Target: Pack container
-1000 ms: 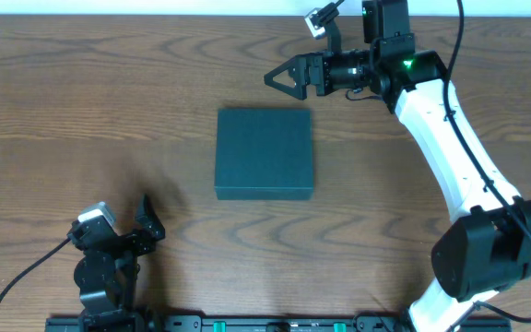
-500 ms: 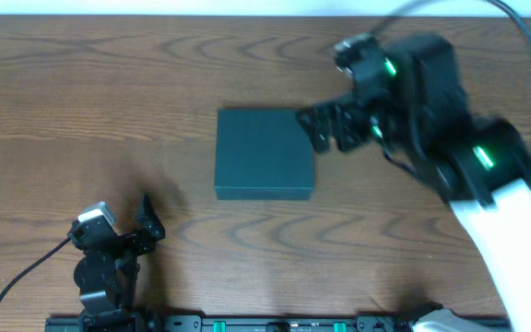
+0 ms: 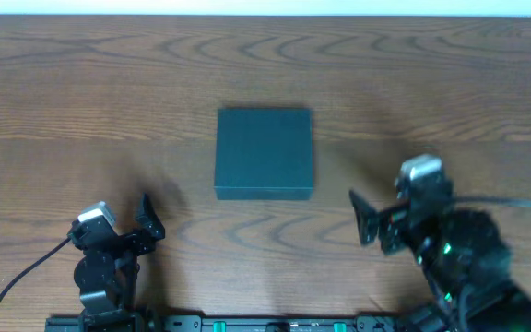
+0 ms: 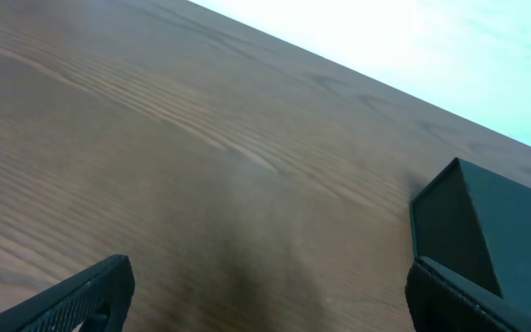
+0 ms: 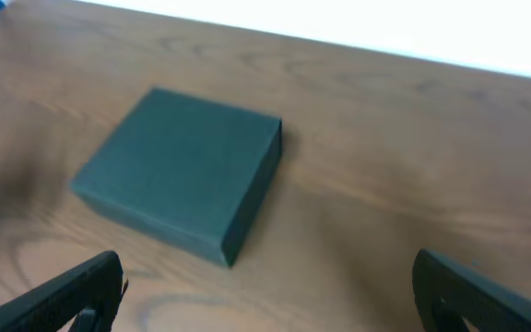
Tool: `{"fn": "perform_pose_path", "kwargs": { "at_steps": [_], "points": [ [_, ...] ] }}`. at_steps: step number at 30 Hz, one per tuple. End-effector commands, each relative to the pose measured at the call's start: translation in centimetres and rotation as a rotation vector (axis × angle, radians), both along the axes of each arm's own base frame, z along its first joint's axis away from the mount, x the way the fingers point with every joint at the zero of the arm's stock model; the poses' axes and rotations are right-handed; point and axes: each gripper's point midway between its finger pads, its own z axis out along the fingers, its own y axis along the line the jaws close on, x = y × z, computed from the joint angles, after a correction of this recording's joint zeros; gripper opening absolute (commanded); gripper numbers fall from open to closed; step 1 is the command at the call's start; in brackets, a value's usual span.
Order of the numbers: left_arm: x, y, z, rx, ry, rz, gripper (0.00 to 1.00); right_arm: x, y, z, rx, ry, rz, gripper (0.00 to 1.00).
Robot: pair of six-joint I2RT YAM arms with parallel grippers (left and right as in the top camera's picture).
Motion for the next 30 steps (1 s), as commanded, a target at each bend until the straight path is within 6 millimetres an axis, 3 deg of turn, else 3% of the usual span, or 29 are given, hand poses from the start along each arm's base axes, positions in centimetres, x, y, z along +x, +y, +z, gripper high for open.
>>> {"fn": "perform_pose_path", "kwargs": {
  "at_steps": [1,7,18,30],
  "points": [
    [0.0,0.0,-1.0,0.013,0.022,-0.002,0.95,-1.4,0.6,-4.0,0.022,-0.003,0.063,0.99],
    [0.0,0.0,-1.0,0.013,0.022,-0.001,0.95,-2.2,1.2,-8.6,0.073,-0.047,0.112,0.99],
    [0.0,0.0,-1.0,0.013,0.022,-0.001,0.95,-2.6,1.2,-12.4,0.088,-0.065,0.125,0.99],
    [0.0,0.0,-1.0,0.013,0.022,-0.001,0.95,-2.6,1.3,-12.6,0.087,-0.063,0.127,0.99]
  ]
}}
